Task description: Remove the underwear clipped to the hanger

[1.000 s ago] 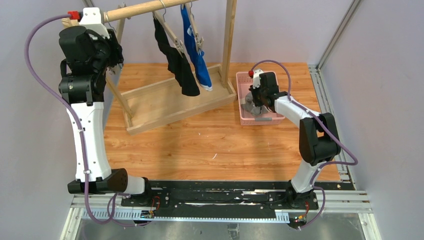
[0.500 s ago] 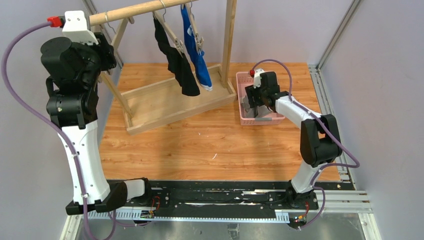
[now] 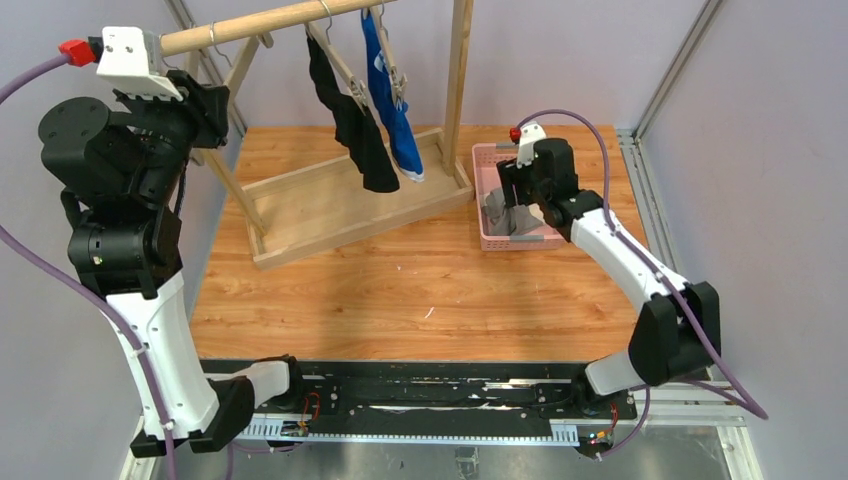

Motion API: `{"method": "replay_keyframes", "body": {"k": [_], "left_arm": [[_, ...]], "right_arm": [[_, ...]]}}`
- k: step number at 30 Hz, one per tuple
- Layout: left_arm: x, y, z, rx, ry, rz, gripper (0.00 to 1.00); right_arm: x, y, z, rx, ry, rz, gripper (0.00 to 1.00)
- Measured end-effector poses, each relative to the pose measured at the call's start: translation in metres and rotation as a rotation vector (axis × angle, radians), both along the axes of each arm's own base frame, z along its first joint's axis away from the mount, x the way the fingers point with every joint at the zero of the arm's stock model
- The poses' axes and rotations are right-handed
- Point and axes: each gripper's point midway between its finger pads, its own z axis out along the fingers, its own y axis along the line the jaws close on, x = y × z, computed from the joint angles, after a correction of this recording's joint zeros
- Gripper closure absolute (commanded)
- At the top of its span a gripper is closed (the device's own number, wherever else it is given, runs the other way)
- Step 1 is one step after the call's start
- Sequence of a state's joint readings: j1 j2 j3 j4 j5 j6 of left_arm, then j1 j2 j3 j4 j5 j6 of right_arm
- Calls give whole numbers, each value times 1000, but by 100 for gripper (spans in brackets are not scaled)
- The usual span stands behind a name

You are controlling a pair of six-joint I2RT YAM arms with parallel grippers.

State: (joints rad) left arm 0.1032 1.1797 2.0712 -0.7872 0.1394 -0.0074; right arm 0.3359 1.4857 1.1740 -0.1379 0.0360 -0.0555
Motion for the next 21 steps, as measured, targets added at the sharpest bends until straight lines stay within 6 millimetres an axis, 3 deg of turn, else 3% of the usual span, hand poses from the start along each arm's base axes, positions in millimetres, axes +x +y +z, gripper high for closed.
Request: {"method": "replay_keyframes", "body": {"k": [4,7,11,13,17,21], "left_arm": [[7,-28,4,-21,2,-122,67],[14,-67,9,-24,2,-256,63],[33,-109,9,-26,23,-370,51],[45,-123,4,-34,42,-399,50],[71,-135,-7,-75,73,-398,46],[85,-134,-10,-128,74,-362,40]], "right_arm": [[-18,8,27,16,-64,20,34],[-30,11,45,35,-108,34,33],[-43,14,62,52,-144,46,33],[-49,18,68,58,-157,55,33],[-62,27,70,57,-161,78,33],[-73,32,60,44,-132,96,34]]}}
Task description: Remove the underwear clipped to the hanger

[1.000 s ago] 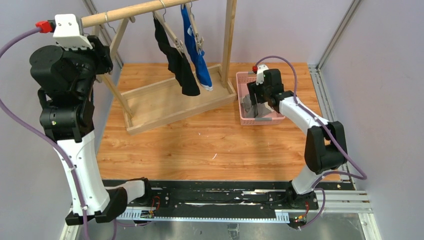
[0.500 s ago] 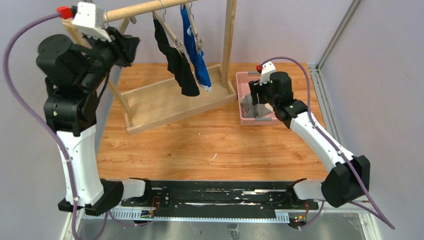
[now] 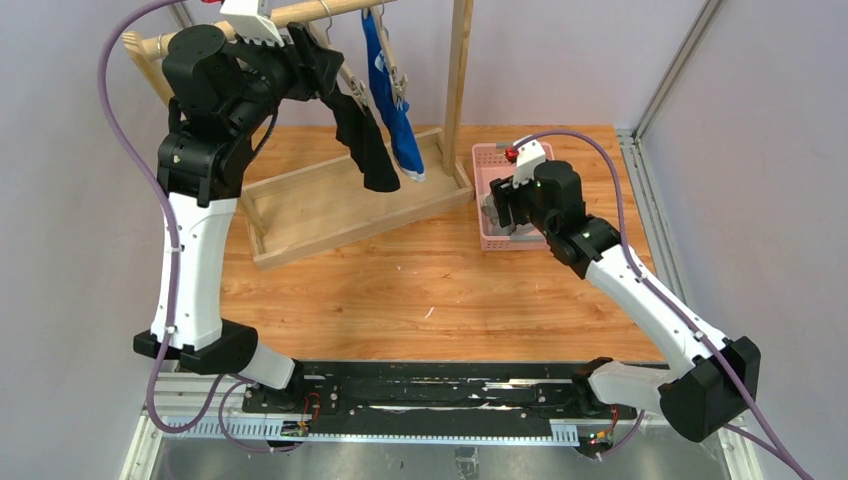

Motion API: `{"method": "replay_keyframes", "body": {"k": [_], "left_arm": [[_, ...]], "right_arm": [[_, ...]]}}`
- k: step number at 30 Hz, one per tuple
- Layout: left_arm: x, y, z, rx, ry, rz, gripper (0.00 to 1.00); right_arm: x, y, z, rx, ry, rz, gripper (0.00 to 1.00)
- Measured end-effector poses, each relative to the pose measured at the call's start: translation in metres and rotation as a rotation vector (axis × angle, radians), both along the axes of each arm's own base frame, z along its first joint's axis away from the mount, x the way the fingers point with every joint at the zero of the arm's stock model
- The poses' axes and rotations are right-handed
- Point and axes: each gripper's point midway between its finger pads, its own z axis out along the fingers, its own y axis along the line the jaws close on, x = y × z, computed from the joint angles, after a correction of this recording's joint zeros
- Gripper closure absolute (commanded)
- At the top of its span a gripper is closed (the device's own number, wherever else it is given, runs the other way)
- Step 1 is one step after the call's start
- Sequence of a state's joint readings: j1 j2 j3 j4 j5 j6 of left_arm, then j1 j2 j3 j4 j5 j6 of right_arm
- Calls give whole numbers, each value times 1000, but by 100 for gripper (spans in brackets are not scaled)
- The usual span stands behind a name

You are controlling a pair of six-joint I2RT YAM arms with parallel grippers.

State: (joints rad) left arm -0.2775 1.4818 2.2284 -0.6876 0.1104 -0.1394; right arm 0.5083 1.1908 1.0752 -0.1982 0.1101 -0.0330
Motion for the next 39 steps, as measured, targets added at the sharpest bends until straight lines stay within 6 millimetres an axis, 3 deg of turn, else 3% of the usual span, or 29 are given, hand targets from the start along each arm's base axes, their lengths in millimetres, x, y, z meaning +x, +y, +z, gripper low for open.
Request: {"method": "replay_keyframes", "body": {"k": [8,20,31,39], "left_arm": [[12,1,12,-74,-37,31,37],[54,-1,-35,-64,69,105,37],[61,3,-42,-49,81,147,38],[68,11,-63,-8,119,196,38]], "right_arm": [[-12,4,-4,-9,10,16,36],[-17,5,-19,-20,36,25,40],[-14,11,-32,-36,64,37,41],[-12,13,-35,-39,67,38,42]]}}
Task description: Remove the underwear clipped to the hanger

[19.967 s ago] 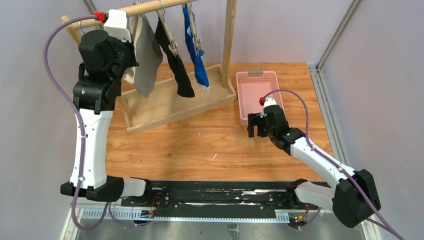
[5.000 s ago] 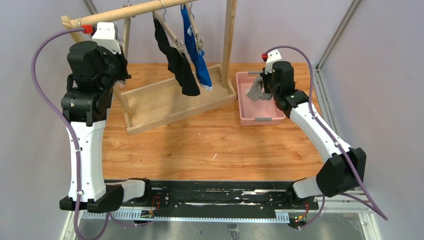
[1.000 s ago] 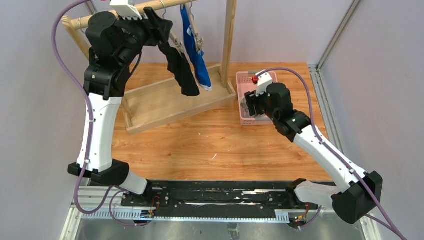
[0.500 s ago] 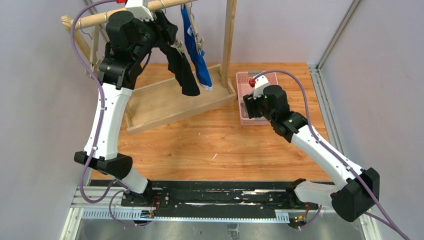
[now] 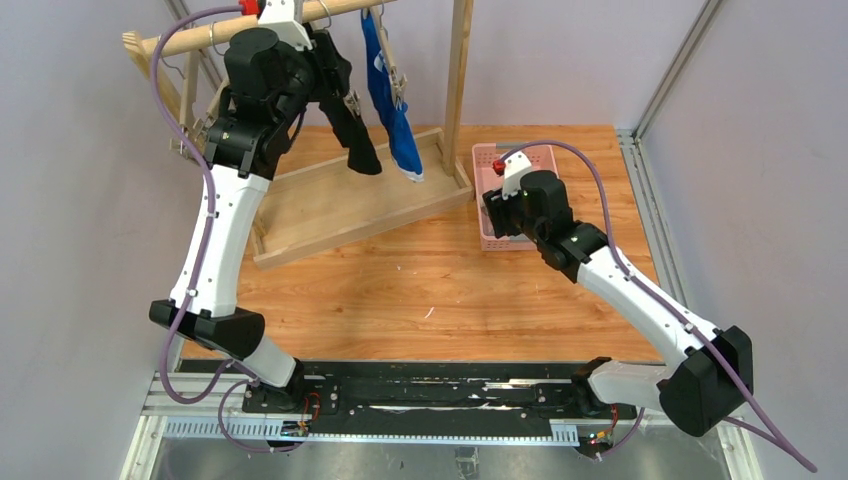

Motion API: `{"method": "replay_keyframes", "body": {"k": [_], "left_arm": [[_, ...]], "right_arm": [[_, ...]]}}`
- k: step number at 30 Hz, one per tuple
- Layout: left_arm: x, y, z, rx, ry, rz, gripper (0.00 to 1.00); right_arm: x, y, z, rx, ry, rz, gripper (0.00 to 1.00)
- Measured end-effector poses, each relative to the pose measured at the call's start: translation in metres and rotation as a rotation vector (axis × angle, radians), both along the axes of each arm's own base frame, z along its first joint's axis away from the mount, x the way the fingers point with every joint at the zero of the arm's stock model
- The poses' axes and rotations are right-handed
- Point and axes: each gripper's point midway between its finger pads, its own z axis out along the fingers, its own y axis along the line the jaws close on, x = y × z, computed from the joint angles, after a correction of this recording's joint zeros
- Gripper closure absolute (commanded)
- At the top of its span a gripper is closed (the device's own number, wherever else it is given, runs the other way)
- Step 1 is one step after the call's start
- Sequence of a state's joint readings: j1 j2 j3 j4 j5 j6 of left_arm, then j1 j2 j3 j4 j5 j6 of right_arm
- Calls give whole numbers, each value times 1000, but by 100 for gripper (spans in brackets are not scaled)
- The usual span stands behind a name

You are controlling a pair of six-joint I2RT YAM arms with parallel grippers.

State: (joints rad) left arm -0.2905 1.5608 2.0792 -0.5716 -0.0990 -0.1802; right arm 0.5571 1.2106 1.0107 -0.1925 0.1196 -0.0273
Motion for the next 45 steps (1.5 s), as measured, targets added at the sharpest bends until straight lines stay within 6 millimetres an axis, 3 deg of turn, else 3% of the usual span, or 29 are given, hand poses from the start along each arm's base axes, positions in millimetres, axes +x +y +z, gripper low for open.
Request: {"method": "replay_keyframes", "body": {"k": [17,22,26,31,45], "left_arm": [[4,2,-11,25,18,11,53],[4,2,-12,27,20,10,70],[5,1,-12,28,15,8,77],[7,0,-14,28,8,5,98],[6,3,-12,65,-2,9,100]], "right_arm": [[-1,5,-5,-16,8,11,43],[-1,3,-7,-22,9,4,43],[-1,1,-10,-28,13,-2,43],[-1,0,-10,-32,13,-9,44],[-1,-4,-16,-47,19,-26,44]]}}
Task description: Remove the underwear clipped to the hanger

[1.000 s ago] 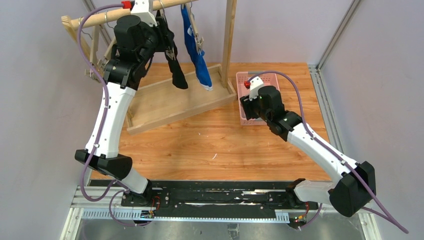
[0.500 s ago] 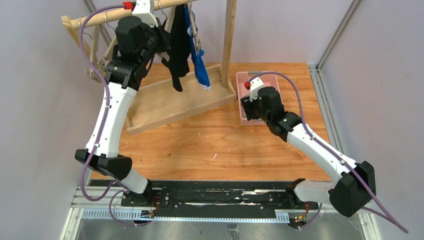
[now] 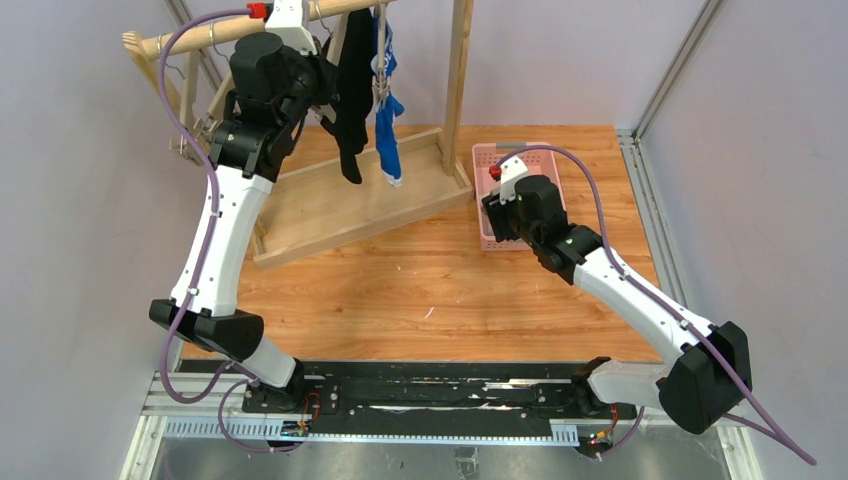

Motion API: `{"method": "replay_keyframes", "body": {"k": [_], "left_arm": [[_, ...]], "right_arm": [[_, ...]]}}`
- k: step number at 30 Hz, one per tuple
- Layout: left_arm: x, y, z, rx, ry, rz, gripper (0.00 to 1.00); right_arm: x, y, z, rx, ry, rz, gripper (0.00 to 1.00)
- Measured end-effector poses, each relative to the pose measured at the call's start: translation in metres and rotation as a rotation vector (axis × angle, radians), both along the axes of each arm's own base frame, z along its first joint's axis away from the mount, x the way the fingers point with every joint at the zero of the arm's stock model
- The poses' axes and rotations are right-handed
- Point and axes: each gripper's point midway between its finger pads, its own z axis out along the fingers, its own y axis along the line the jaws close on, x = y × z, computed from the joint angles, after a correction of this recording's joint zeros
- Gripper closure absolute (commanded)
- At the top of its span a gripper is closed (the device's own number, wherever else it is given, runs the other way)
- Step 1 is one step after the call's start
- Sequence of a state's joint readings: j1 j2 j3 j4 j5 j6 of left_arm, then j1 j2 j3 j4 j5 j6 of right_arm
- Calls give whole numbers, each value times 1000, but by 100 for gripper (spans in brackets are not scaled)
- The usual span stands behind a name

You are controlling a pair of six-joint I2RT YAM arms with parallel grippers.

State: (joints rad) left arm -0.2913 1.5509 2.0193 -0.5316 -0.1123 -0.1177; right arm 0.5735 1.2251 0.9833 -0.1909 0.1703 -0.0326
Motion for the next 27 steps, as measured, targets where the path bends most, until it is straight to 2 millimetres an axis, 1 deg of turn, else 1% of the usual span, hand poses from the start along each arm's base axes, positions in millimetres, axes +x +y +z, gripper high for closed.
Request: {"method": "replay_keyframes", "body": {"k": [10,21,27], "left_arm": [[-5,4,10,40,-30,3,100],[-29,15,35,81,-98,5,100],[-49,21,23,103,-81,2,100]], "right_arm": [[5,-2,0,-6,-14,-20,45],[10,-2,-3,-13,-15,-34,46],[10,-1,-7,-18,-8,-34,46]]}}
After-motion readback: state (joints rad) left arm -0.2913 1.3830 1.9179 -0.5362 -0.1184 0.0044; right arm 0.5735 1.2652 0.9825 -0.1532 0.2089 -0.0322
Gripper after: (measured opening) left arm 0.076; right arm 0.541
